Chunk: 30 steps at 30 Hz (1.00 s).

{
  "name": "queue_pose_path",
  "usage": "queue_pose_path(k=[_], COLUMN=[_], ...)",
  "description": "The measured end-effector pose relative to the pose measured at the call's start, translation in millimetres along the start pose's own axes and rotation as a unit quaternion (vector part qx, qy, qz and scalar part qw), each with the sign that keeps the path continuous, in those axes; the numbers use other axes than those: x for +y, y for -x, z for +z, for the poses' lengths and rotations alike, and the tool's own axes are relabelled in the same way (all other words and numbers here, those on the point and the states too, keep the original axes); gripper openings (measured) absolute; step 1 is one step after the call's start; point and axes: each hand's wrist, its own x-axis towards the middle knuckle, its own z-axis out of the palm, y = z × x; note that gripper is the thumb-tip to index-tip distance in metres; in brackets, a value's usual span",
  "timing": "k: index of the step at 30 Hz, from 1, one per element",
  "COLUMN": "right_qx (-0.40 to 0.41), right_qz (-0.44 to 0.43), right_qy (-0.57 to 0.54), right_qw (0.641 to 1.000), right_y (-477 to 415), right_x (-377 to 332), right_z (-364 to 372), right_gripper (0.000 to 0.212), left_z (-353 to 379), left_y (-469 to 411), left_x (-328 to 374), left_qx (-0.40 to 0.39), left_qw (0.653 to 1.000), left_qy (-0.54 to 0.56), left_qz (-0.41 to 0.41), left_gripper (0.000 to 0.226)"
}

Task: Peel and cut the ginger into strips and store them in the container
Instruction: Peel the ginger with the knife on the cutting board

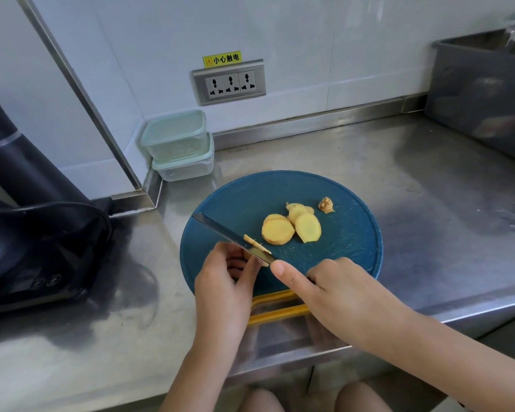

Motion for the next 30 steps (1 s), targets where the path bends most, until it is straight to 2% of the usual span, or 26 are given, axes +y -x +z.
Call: queue_pose_path(k=[9,30], right_qx=[-0.006,-0.026], right_qz=[0.004,0.037], right_qy=[0.005,-0.034], right_qw=[1.000,0.998], right_y=[-1.4,1.8], right_x=[1.0,-5.6], right_z=[0.9,-5.0], right_gripper=[0.083,0.072], left_z=[0.6,1.0], left_y=[-0.8,-0.7], left_x=[-1.0,-1.3], left_qx=[-0.003,0.001], left_qw=[1.000,1.000], left_qy=[-0.004,0.010], left_qz=[-0.006,0.001], left_gripper=[0.013,0.013])
